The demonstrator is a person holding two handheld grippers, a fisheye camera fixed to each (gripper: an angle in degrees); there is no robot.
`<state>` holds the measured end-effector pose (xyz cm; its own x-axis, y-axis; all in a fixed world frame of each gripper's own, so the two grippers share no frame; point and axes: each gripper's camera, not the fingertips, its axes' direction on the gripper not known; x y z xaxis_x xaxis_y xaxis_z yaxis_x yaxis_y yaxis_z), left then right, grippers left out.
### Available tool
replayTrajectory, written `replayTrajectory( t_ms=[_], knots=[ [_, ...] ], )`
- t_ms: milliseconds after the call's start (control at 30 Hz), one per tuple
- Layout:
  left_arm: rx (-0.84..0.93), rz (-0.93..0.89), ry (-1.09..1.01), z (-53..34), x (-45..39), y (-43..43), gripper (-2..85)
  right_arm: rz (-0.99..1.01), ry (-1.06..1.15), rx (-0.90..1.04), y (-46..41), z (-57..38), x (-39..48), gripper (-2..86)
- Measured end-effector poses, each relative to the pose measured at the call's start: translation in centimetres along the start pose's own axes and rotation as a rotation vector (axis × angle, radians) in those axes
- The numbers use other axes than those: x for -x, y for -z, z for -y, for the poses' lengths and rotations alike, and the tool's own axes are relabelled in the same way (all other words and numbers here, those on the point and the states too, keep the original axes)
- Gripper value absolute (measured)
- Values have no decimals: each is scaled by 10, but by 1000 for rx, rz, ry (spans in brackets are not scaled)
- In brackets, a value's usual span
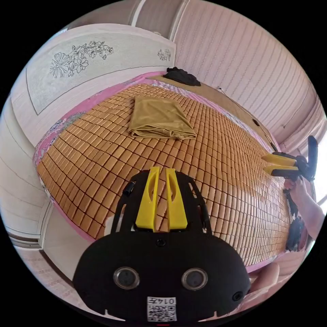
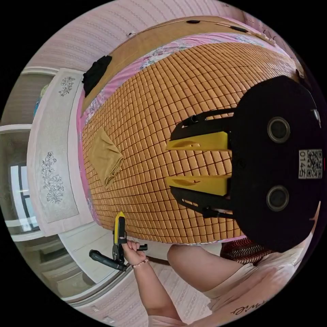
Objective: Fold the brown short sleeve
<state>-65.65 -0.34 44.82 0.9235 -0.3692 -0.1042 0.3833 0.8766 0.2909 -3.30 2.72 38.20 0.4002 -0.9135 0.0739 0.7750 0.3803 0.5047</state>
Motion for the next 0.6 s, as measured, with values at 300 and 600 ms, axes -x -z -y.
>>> replayTrajectory(
  t_ms=[300,600],
  knots=[
    [84,44,-3,72,65,-63,64,-19,227,61,-121,201,38,105],
    [108,-5,-53,105,74,-86,1,-60,93,163,-192,230,10,2]
  ],
)
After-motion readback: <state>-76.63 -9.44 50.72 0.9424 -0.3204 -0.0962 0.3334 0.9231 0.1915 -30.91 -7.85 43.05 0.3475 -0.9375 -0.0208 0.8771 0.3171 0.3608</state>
